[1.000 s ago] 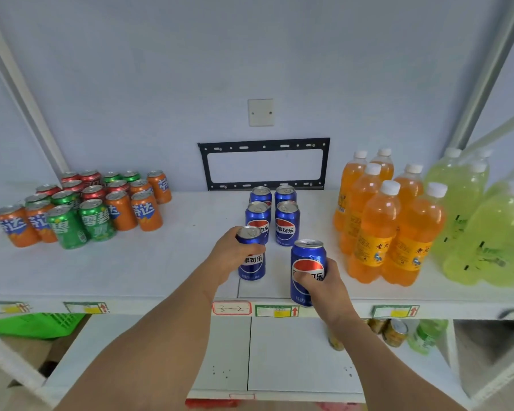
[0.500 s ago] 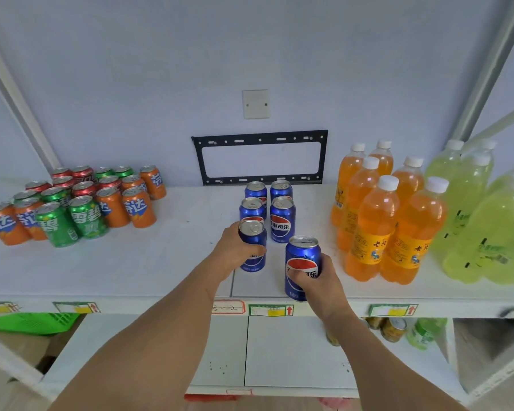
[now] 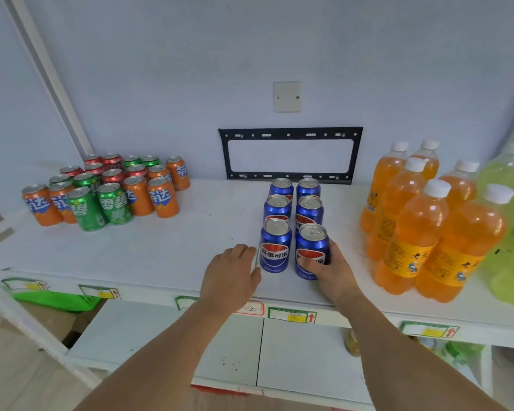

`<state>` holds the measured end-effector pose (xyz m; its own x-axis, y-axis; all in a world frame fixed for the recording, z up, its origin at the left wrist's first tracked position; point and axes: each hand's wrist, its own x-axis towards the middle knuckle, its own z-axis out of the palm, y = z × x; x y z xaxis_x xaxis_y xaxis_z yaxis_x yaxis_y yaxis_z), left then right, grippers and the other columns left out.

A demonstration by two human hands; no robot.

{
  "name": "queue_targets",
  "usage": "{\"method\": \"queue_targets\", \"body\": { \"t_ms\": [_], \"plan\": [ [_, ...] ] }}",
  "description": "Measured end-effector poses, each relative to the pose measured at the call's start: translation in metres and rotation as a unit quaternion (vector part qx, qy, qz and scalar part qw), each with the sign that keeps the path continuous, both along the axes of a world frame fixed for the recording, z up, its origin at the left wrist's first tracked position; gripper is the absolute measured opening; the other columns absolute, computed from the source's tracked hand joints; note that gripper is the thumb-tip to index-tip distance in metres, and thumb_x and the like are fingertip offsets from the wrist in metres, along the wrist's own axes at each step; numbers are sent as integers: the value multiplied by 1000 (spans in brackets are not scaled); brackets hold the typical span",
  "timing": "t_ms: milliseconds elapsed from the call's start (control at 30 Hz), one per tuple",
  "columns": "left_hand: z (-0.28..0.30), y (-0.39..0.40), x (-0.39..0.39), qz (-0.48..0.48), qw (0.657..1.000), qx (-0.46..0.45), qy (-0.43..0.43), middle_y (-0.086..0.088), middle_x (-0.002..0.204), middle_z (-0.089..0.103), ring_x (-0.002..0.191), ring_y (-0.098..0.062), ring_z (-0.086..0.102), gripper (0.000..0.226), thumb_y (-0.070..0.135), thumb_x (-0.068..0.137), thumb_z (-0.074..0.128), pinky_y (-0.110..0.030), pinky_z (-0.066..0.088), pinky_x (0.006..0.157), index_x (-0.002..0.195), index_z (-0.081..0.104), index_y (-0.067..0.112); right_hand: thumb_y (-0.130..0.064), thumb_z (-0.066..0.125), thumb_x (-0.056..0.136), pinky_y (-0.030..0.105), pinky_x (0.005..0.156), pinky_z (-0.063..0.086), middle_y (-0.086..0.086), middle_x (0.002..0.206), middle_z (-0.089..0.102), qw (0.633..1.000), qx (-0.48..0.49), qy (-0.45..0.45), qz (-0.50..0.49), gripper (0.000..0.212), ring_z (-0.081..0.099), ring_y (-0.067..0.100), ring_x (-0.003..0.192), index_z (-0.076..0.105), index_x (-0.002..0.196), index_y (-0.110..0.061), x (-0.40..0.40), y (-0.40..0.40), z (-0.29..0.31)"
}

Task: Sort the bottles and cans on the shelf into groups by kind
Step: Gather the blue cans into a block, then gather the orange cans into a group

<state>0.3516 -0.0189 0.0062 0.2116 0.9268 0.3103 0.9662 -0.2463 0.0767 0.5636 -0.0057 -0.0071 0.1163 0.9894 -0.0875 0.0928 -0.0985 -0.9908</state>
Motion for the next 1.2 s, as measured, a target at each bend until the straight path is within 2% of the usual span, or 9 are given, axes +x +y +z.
{"method": "queue_targets", "body": {
  "t_ms": [100,200,333,400,533,633,800,1000,1200],
  "plan": [
    [1,1,-3,-1,1000,12,-1,4,143,49,122,-14,53,47,43,100,42,-27,44,98,143,43,22,-17,77,82,11,66,46,-14,109,60,1000,2,7,22,64,58,-2,92,44,135,-29,4,6,1],
    [0,-3,-7,3,1000,8,11,5,143,49,121,-14,53,46,42,100,41,-27,44,97,142,43,23,-18,76,82,9,60,47,-15,109,59,999,-4,-4,40,64,57,-3,91,43,136,-30,7,11,0],
    [-4,-16,-18,-4,999,5,52,4,134,55,114,-16,56,41,41,100,40,-29,46,92,135,51,22,-29,82,77,28,94,46,-11,127,58,997,-25,-63,28,76,58,12,107,41,140,-29,4,2,-2],
    [-4,-24,-28,-18,996,10,86,1,124,59,108,-20,57,37,38,99,40,-32,45,88,126,57,20,-35,80,78,34,99,43,-8,131,53,991,-49,-121,-16,79,54,18,116,38,144,-23,-2,-10,-3],
    [7,-35,-55,-34,987,24,153,-3,106,62,97,-24,58,31,33,98,39,-35,42,81,109,62,16,-42,68,86,43,106,42,6,147,43,951,-74,-282,-99,73,46,28,130,36,146,-14,-25,-43,-8],
    [15,-41,-84,-43,983,31,176,-4,96,63,88,-26,60,25,30,95,46,-36,42,74,100,65,15,-46,56,93,41,102,45,5,138,49,901,-42,-430,-31,57,49,25,122,43,140,-16,-57,-65,-7],
    [27,-53,-148,-57,971,67,220,-3,70,60,62,-24,59,11,22,70,76,-33,43,57,73,68,15,-44,48,98,36,99,46,1,137,52,831,71,-543,93,48,52,22,120,45,138,-19,-133,-75,19],
    [42,-61,-224,-46,973,71,215,-7,104,61,95,-28,58,25,22,97,43,-38,41,81,108,63,13,-42,43,100,34,101,40,2,141,48,792,132,-583,129,47,47,23,125,43,141,-20,-221,-63,45],
    [45,-36,-269,-12,979,75,191,-6,103,62,96,-27,58,27,24,97,43,-37,41,81,107,65,12,-43,45,99,36,103,38,3,143,45,793,143,-577,132,51,44,24,127,40,143,-19,-273,-33,56]
  ]
}}
